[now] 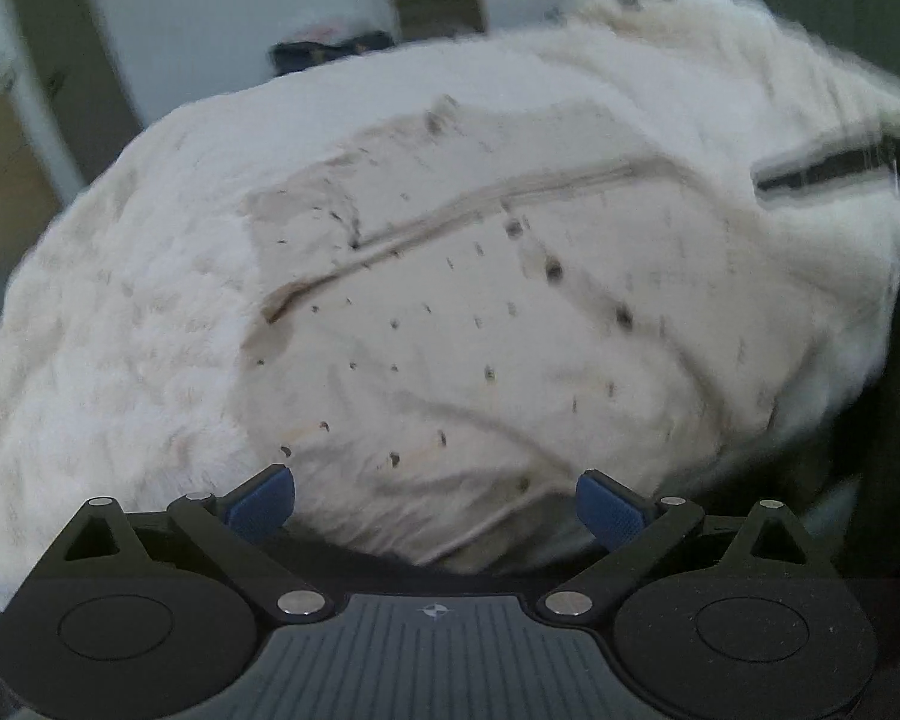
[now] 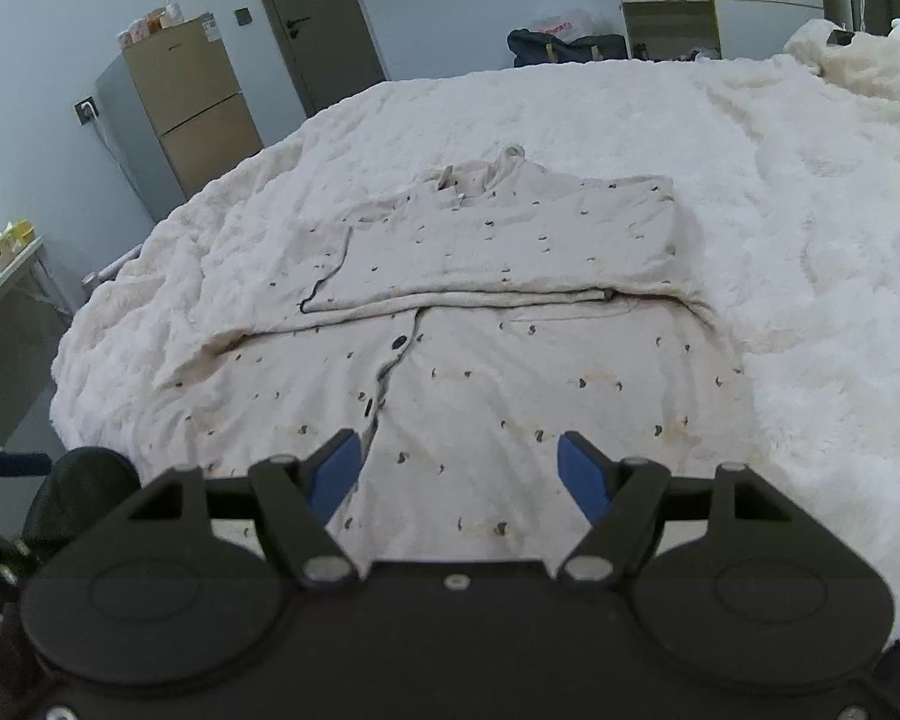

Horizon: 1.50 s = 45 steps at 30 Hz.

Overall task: Fold clothes
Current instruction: 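Hold both open tools above the beige shirt to check the fold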

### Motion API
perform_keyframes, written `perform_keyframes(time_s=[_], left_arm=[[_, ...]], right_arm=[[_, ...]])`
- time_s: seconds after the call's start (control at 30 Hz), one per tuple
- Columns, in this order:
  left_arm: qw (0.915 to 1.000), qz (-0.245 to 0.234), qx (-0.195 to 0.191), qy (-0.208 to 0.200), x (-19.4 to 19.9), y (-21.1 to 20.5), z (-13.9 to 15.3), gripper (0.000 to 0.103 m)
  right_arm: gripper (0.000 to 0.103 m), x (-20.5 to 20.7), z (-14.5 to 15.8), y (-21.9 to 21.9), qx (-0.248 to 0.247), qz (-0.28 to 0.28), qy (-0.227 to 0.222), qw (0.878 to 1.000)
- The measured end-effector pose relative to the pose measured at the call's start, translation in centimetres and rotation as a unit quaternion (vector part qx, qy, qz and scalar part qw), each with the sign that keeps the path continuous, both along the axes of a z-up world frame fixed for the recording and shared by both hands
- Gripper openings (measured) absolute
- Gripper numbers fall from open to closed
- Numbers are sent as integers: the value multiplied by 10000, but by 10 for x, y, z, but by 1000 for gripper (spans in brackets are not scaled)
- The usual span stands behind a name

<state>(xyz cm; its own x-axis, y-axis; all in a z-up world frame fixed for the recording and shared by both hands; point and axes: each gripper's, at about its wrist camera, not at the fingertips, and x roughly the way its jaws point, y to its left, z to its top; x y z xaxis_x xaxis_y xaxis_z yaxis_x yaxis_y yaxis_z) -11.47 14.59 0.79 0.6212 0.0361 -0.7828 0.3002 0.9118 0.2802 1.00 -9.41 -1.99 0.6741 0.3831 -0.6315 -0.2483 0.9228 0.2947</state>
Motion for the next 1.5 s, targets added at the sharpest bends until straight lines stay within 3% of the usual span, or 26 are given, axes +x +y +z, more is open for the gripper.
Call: perform_keyframes(time_s=[0.13,0.23,0.3,0.37,0.4,0.43,0.5,0.73,0.93,0.97,1.0,1.03,1.1,1.17,1.2,1.27,1.37,1.43,1.5], left_arm=[[9981,-323,406,331,13,-17,-28,80],[9958,-356,631,568,25,-20,-47,63],[9938,-298,797,711,34,-20,-63,43],[9904,-300,1052,844,41,-20,-80,33],[9886,-331,1188,860,42,-20,-85,18],[9873,-338,1296,855,42,-20,-88,12],[9862,-332,1390,831,42,-18,-89,5],[9817,-678,1445,1039,23,-3,-74,2],[9808,-537,1328,1327,21,6,-67,6],[9804,-607,1368,1280,20,4,-60,13],[9807,-652,1370,1235,20,2,-54,27],[9837,-662,1217,1149,21,2,-44,33],[9915,-662,689,887,26,0,-17,55],[9966,-645,-215,459,34,-5,8,66],[9949,-656,-703,292,40,-9,16,76],[9870,-709,-1444,13,51,-23,23,82],[9845,-725,-1586,-179,74,-60,11,84],[9876,-596,-1450,12,88,-84,-1,84],[9873,-286,-1551,168,99,-95,-14,84]], right_arm=[[71,1,-2,1,56,-69,35,10000],[71,1,-2,-1,46,-147,6,9999],[71,2,-5,-4,57,-199,109,9997],[71,3,-9,-5,93,-215,220,9995],[71,3,-10,-4,106,-228,222,9994],[71,4,-11,-4,103,-240,228,9994],[71,6,-13,-2,97,-261,242,9993],[71,7,-19,1,30,-220,334,9992],[71,8,-21,0,48,-191,394,9990],[71,7,-20,1,17,-163,364,9992],[71,7,-20,1,8,-168,363,9992],[71,7,-21,2,0,-173,363,9992],[71,8,-22,1,6,-186,380,9991],[71,11,-23,0,10,-206,394,9990],[71,12,-24,0,-7,-221,392,9990],[71,13,-25,1,-44,-251,393,9989],[71,9,-22,-2,-56,-511,211,9985],[71,4,-17,-10,19,-803,-95,9967],[71,3,-12,-18,89,-1069,-256,9939]])
